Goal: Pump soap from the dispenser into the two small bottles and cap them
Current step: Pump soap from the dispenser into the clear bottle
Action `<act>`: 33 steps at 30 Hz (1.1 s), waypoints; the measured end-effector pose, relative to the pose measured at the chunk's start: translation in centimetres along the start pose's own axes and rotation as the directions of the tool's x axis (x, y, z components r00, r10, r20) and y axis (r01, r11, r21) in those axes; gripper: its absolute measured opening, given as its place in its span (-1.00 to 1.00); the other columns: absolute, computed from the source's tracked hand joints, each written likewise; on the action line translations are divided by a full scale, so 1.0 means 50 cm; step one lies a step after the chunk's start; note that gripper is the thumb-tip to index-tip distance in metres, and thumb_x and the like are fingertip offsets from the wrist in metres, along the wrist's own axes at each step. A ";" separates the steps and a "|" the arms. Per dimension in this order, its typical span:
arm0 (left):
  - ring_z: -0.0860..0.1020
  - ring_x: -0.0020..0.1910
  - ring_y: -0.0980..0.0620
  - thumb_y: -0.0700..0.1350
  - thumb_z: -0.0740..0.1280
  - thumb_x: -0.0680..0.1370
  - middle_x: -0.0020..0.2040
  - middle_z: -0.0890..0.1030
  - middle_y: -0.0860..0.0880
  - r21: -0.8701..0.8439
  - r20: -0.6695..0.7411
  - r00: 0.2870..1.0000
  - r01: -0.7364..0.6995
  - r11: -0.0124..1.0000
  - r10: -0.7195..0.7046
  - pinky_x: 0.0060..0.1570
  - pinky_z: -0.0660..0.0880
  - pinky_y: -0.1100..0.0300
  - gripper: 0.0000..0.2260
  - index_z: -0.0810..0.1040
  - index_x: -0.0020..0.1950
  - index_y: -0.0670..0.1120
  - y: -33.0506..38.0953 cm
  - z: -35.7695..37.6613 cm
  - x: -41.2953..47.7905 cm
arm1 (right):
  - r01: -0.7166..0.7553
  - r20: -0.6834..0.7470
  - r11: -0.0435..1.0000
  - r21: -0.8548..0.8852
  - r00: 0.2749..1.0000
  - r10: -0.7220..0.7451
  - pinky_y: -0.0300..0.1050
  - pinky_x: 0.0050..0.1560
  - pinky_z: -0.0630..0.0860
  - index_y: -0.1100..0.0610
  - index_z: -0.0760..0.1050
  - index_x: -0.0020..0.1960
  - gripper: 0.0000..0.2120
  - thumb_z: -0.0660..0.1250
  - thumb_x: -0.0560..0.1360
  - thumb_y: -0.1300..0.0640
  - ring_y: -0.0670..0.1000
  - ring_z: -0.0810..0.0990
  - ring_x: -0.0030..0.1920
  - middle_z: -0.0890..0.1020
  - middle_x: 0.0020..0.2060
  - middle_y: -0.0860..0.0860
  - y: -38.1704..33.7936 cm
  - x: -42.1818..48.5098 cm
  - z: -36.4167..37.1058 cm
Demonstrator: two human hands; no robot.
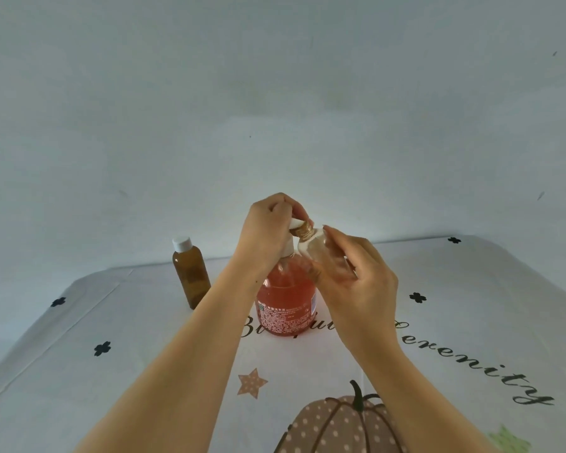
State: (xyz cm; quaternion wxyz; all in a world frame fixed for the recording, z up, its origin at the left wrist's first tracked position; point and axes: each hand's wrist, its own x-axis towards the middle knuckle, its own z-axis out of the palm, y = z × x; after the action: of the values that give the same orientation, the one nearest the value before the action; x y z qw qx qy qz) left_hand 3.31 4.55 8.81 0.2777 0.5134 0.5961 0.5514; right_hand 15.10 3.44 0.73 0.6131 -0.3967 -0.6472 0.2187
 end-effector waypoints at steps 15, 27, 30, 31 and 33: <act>0.60 -0.21 -0.04 -0.29 0.14 0.52 -0.20 0.67 -0.11 -0.177 0.012 0.996 0.084 0.981 -0.084 -0.11 0.38 0.07 -0.79 0.55 -0.13 -0.15 0.013 -0.009 -0.005 | 0.063 -0.016 0.998 -0.015 0.998 -0.063 -0.24 0.14 0.51 0.08 0.56 0.31 -0.50 0.49 0.44 -0.10 -0.06 0.59 0.12 0.57 0.06 -0.19 -0.007 0.003 -0.001; 0.54 -0.24 -0.08 -0.35 0.07 0.48 -0.20 0.68 -0.09 -0.125 -0.014 1.000 -0.019 0.992 0.017 -0.23 0.45 0.04 -0.70 0.60 -0.12 -0.17 -0.007 0.001 -0.012 | 0.052 -0.010 0.998 -0.029 0.999 -0.053 -0.20 0.14 0.54 0.11 0.57 0.29 -0.50 0.52 0.42 -0.07 -0.06 0.61 0.11 0.61 0.07 -0.13 0.007 -0.002 0.001; 0.57 -0.20 0.02 -0.38 0.07 0.47 -0.20 0.67 -0.11 -0.091 -0.020 0.998 -0.061 0.994 0.060 -0.19 0.52 0.19 -0.70 0.59 -0.18 -0.22 -0.010 0.004 -0.014 | 0.002 0.002 1.000 -0.003 1.000 -0.002 -0.06 0.13 0.58 0.10 0.58 0.29 -0.48 0.48 0.42 -0.14 -0.09 0.61 0.10 0.62 0.06 -0.11 0.008 -0.004 0.003; 0.58 -0.22 0.07 -0.38 0.08 0.47 -0.18 0.67 -0.13 -0.085 -0.023 0.998 -0.063 0.994 0.061 -0.24 0.51 0.27 -0.71 0.59 -0.17 -0.24 -0.010 0.003 -0.014 | -0.002 0.000 1.000 0.003 1.000 0.002 -0.05 0.11 0.59 0.10 0.58 0.28 -0.46 0.45 0.42 -0.18 -0.09 0.61 0.09 0.62 0.05 -0.11 0.005 -0.005 0.003; 0.59 -0.29 0.12 -0.37 0.08 0.48 -0.14 0.67 -0.18 -0.094 -0.023 0.998 -0.053 0.994 0.051 -0.32 0.50 0.32 -0.72 0.59 -0.13 -0.26 -0.006 0.000 -0.012 | 0.013 -0.010 1.000 0.007 1.000 -0.013 -0.07 0.09 0.59 0.09 0.59 0.28 -0.42 0.40 0.42 -0.26 -0.10 0.62 0.07 0.62 0.05 -0.11 -0.001 -0.004 0.003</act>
State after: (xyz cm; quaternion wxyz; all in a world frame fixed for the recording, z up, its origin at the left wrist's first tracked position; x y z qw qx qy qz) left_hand 3.42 4.02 8.40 0.2811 0.5092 0.5587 0.5912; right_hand 14.94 3.27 0.63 0.6192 -0.3912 -0.6460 0.2150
